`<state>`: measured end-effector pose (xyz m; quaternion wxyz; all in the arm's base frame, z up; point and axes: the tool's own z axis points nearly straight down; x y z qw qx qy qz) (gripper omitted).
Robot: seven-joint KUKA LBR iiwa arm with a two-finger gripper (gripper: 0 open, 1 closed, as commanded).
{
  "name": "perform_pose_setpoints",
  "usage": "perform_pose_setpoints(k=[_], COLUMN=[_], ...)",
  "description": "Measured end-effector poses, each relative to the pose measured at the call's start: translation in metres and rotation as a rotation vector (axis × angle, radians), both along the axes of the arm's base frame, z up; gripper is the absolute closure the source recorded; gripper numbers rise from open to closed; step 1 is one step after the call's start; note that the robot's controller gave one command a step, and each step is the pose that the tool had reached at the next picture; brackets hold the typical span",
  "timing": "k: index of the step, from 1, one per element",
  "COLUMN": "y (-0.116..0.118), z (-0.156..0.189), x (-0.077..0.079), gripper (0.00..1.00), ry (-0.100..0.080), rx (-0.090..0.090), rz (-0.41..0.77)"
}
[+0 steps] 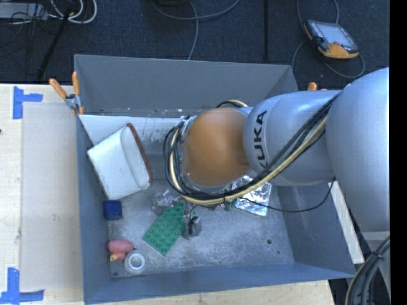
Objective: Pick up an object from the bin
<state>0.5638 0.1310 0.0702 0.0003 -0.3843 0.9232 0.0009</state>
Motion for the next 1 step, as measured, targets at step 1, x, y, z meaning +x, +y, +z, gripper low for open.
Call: perform_pose_setpoints(k=[1], y=[0.0004], z=[0.1224], x=[-0.0194], gripper=[1.0], ry=[-0.007], rx=[0.0], rz=[-0.011])
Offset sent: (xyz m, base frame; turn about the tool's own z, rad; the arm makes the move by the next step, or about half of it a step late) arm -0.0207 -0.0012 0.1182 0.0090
